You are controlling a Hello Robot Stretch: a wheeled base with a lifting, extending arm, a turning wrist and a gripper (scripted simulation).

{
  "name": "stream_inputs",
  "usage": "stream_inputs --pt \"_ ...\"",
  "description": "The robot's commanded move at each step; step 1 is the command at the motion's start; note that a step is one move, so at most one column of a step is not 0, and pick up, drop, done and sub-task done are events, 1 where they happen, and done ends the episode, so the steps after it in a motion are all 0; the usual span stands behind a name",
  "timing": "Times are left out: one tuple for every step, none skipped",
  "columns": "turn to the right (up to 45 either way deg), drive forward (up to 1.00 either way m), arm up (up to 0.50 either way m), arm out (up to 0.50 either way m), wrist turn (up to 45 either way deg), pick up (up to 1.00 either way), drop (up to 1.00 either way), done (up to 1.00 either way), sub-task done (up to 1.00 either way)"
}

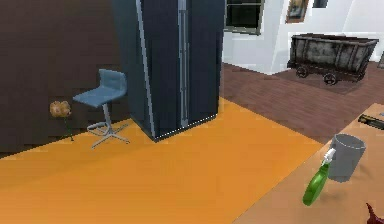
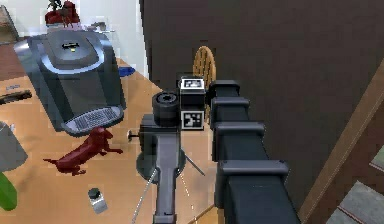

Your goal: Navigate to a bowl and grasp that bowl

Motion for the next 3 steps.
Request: stream_inputs --pt "0.0 0.0 0.0 0.0 45.0 0.0 0.0 0.0 0.0" --pt "0.0 0.0 0.0 0.0 45.0 0.0 0.0 0.0 0.0" --pt "0.0 0.0 0.0 0.0 45.0 0.0 0.0 0.0 0.0"
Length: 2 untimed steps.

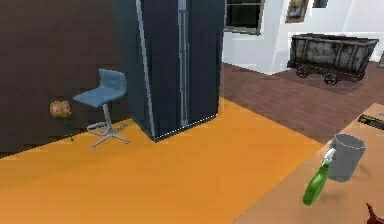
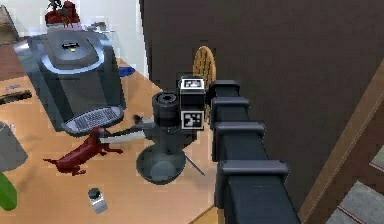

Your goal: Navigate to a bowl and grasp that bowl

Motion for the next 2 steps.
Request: stream_inputs --pt "0.0 0.0 0.0 0.0 24.0 0.0 0.0 0.0 0.0" --pt "0.0 0.0 -0.24 0.0 0.0 0.0 0.0 0.0 0.0"
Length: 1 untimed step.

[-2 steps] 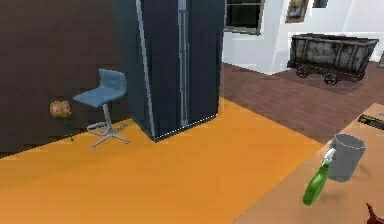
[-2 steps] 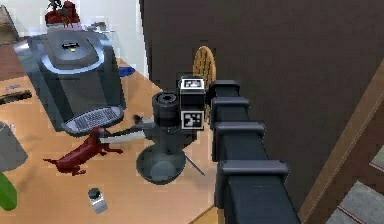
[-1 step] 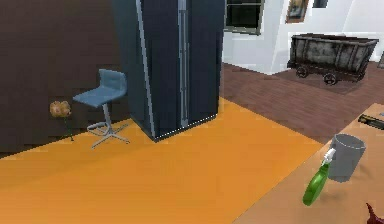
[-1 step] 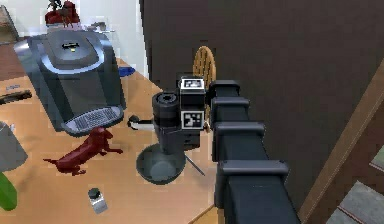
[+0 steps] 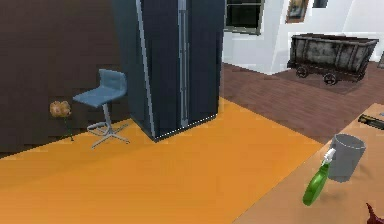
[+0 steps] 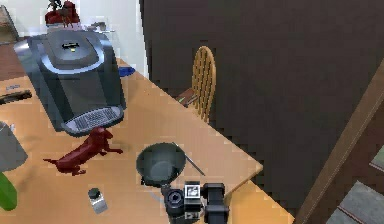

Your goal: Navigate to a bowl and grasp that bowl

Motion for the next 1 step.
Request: stream_inputs --pt "0.0 0.0 0.0 0.0 0.0 1.0 0.0 0.0 0.0"
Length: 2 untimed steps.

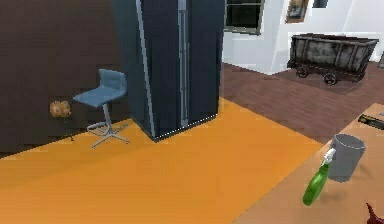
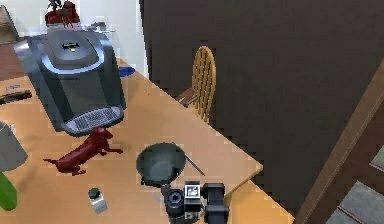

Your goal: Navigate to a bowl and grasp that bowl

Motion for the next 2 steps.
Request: stream_inputs --pt "0.0 0.0 0.1 0.0 0.0 0.0 0.0 0.0 0.0" --pt "0.0 0.0 0.0 0.0 0.0 0.0 0.0 1.0 0.0"
